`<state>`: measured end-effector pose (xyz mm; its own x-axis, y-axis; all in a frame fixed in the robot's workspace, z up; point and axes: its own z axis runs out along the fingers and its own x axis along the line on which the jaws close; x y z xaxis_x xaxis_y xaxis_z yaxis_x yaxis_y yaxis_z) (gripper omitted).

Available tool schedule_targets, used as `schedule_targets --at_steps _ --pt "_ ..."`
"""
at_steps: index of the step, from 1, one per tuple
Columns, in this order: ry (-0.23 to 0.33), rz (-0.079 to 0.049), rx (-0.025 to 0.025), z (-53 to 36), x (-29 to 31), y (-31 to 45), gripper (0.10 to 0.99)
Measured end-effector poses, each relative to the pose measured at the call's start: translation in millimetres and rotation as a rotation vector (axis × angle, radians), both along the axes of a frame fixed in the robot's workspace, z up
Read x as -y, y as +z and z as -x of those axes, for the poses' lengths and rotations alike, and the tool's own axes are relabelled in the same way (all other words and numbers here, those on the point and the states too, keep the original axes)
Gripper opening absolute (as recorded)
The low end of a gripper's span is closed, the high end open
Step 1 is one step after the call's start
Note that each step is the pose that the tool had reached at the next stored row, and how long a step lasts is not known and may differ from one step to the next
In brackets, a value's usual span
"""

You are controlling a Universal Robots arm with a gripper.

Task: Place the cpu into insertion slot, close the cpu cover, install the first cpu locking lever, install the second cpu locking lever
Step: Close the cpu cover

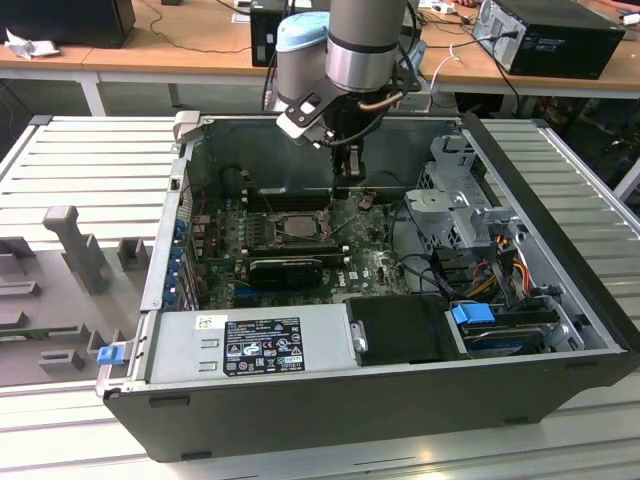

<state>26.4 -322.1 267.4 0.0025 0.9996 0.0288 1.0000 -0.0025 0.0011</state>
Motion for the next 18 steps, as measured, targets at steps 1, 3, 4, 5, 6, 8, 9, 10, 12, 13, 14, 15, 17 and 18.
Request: schedule_targets --at_steps 1,3,4,5,6,8,9,10,12,13,14,15,17,18 --pt "0.000 0.000 -0.0004 -4.2 0.0 0.0 0.106" --pt "0.000 0.000 -0.0019 -12.7 -0.1 0.0 0.106" --pt "0.000 0.000 -0.0030 -18.7 -0.1 -0.1 0.106" --pt "0.000 0.000 -0.0031 -21.5 -0.2 -0.5 0.106" --pt "0.000 0.000 -0.0031 -24.6 -0.2 -1.1 0.106" --pt "0.001 0.000 -0.0031 -29.0 -0.2 -3.9 0.106" --pt "0.002 0.000 -0.0031 -32.1 -0.2 -5.4 0.106" --pt "0.003 0.000 -0.0032 -34.9 -0.2 -6.8 0.106" --pt "0.004 0.000 -0.0031 -37.5 -0.3 -14.1 0.106" --pt "0.004 0.000 -0.0031 -37.4 -0.3 -17.6 0.106" --pt "0.004 0.000 -0.0035 -36.4 -0.3 -18.2 0.106" --pt "0.004 0.000 -0.0039 -34.3 -0.3 -18.6 0.106" --pt "0.004 0.000 -0.0041 -32.7 -0.2 -18.9 0.106" --pt "0.004 0.000 -0.0041 -31.7 -0.3 -18.9 0.106"
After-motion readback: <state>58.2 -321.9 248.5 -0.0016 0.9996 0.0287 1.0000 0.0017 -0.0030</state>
